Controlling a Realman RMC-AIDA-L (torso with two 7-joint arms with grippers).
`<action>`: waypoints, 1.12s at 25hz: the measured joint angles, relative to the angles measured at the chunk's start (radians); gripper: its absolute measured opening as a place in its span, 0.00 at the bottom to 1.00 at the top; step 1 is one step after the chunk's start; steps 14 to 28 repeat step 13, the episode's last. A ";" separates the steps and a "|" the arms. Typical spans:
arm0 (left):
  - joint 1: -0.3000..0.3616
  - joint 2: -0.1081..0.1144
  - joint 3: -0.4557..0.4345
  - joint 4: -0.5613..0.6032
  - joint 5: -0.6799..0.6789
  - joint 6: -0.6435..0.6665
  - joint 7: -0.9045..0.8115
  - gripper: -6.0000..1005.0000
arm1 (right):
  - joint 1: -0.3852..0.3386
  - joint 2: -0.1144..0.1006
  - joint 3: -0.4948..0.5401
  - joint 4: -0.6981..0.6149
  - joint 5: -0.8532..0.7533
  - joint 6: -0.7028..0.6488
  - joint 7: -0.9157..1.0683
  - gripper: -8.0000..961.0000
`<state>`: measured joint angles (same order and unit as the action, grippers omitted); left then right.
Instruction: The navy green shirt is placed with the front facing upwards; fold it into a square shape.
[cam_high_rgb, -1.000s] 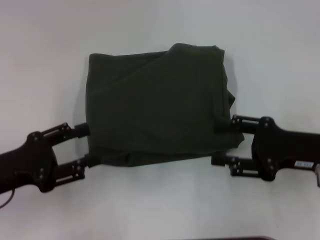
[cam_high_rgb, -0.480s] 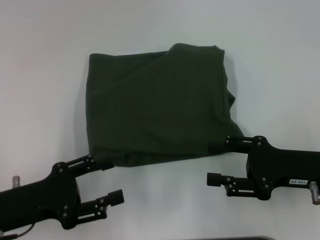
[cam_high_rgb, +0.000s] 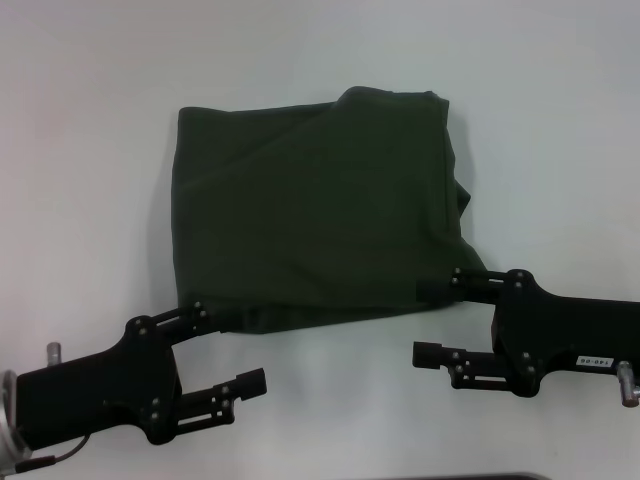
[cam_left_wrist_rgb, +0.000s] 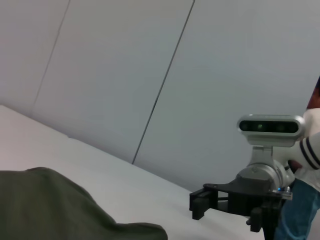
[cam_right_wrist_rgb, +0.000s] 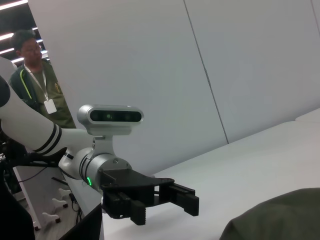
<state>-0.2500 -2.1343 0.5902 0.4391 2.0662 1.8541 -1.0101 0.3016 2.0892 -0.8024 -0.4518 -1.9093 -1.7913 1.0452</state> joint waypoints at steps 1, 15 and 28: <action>-0.001 0.000 -0.001 0.000 0.000 0.000 -0.001 0.75 | 0.000 0.000 0.000 0.000 0.000 0.000 0.000 0.76; -0.008 0.001 -0.009 0.001 -0.006 -0.001 -0.004 0.75 | 0.006 0.000 0.000 0.012 0.003 -0.001 0.004 0.76; -0.008 0.001 -0.009 0.001 -0.006 -0.001 -0.004 0.75 | 0.006 0.000 0.000 0.012 0.003 -0.001 0.004 0.76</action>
